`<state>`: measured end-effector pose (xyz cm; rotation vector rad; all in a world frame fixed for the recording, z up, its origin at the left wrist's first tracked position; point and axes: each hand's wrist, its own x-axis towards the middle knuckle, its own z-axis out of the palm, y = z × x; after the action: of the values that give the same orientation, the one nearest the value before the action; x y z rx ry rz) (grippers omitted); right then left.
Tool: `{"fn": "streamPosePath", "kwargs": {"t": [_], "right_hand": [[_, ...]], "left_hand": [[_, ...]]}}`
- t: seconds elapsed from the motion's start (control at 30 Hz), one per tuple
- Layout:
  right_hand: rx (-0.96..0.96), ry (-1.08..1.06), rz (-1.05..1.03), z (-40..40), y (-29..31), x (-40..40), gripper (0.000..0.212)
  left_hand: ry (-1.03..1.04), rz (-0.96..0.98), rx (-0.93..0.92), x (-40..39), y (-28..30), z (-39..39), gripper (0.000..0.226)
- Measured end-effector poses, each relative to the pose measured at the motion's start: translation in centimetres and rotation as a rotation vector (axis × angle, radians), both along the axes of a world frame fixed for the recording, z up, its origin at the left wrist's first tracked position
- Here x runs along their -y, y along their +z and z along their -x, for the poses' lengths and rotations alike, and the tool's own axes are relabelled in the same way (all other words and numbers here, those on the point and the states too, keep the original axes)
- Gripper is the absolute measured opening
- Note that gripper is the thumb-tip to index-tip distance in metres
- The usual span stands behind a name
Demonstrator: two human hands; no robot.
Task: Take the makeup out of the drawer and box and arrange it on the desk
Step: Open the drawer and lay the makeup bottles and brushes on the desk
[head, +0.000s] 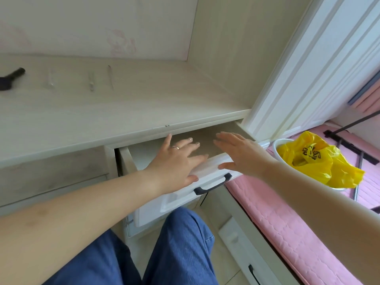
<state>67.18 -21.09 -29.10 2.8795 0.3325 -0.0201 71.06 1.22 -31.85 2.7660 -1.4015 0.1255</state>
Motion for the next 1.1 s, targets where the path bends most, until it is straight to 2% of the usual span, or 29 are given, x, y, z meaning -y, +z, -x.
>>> {"fn": "streamPosePath", "kwargs": {"t": [0.2,0.3,0.43,0.6,1.1], "right_hand": [[0.059,0.048,0.002,-3.5,0.1,-1.0,0.087],[0.066,0.05,0.019,-5.3,0.2,-1.3,0.093],[0.048,0.037,-0.013,-6.6,0.1,-1.4,0.096],[0.112,-0.02,-0.106,-6.5,-1.2,-1.6,0.089],[0.494,-0.177,-0.388,-8.7,-5.7,-4.4,0.064]], "left_hand": [[0.156,-0.045,0.177,-0.9,0.6,-3.2,0.096],[0.23,-0.079,0.171,-1.3,1.2,-4.6,0.11],[0.283,-0.093,0.105,-1.2,1.5,-5.6,0.116],[0.257,-0.123,0.119,-1.0,1.1,-5.9,0.109],[0.237,-0.068,0.275,-1.6,0.7,-7.6,0.06]]}}
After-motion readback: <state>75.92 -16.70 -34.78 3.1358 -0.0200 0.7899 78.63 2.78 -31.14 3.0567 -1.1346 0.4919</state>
